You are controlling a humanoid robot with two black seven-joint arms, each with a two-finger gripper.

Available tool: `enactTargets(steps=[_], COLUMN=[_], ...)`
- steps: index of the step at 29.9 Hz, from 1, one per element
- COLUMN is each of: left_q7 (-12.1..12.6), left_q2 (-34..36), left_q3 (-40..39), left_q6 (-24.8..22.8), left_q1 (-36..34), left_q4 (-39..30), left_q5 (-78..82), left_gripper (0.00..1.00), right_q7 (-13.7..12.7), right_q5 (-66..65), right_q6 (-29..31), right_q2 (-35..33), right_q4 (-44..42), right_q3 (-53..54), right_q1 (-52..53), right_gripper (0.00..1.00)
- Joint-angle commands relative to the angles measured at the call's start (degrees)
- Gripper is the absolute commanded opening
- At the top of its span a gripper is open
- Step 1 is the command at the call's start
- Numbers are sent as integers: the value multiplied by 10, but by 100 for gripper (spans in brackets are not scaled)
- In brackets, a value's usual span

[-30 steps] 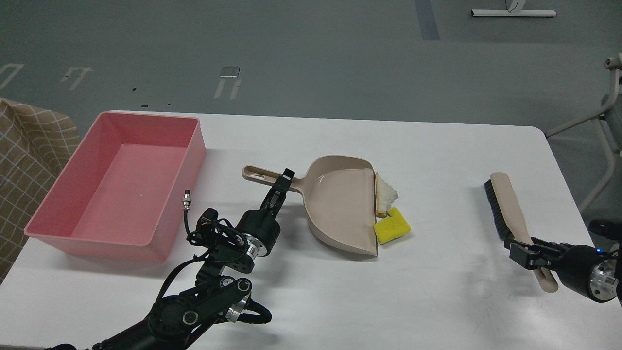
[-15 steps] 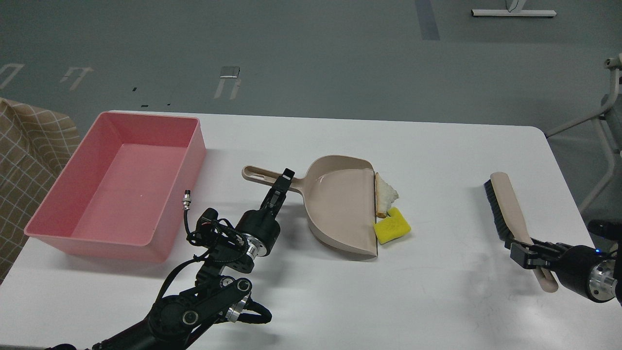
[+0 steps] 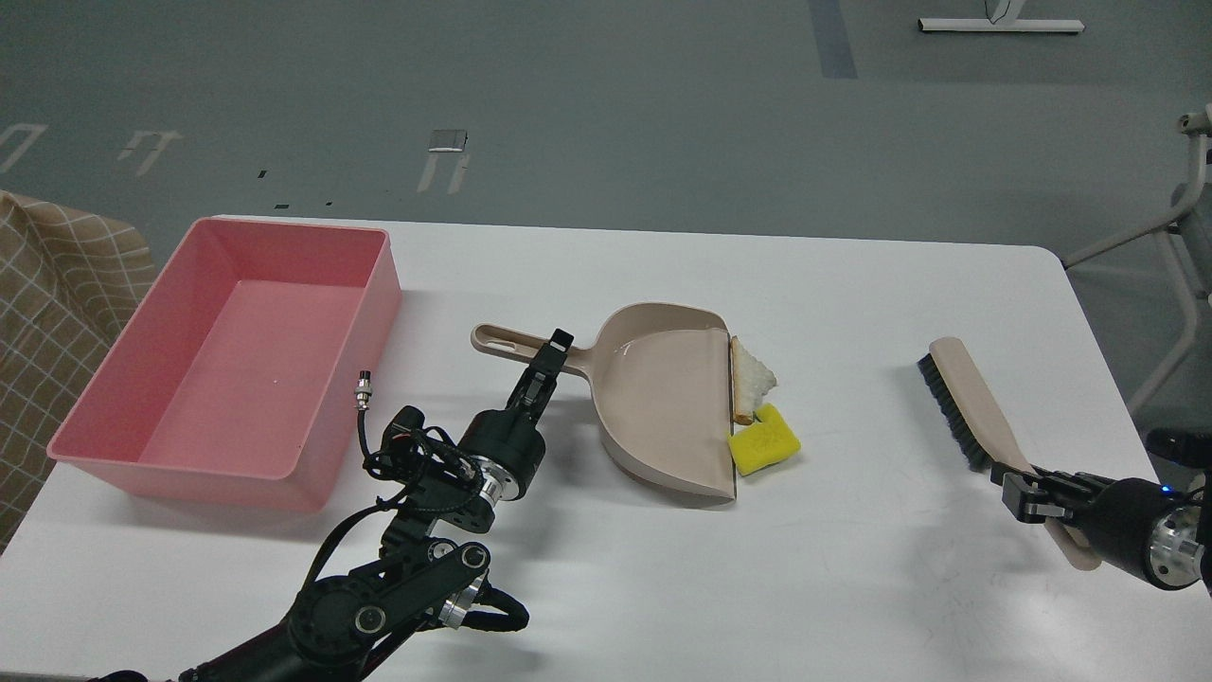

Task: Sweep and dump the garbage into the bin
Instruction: 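Grasp the brush handle with the right gripper and lift it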

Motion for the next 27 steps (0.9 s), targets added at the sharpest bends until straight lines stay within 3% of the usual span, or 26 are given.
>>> enactTargets(steps=[1, 16, 27], left_q7=[0, 0, 0], left_q2=[-1, 3, 0], left_q3=[0, 0, 1], left_q6=[0, 0, 0], left_q1=[0, -1, -1], left_q4=[0, 0, 0], left_q5=[0, 0, 1], left_gripper=[34, 34, 34], right_q7=[0, -2, -23], right_q5=[1, 3, 1], right_q6=[0, 0, 0], right_q2=[1, 32, 71], right_q4=[2, 17, 35], right_q3=[0, 0, -36], right_q1=[0, 2, 19], right_gripper=[16, 11, 12])
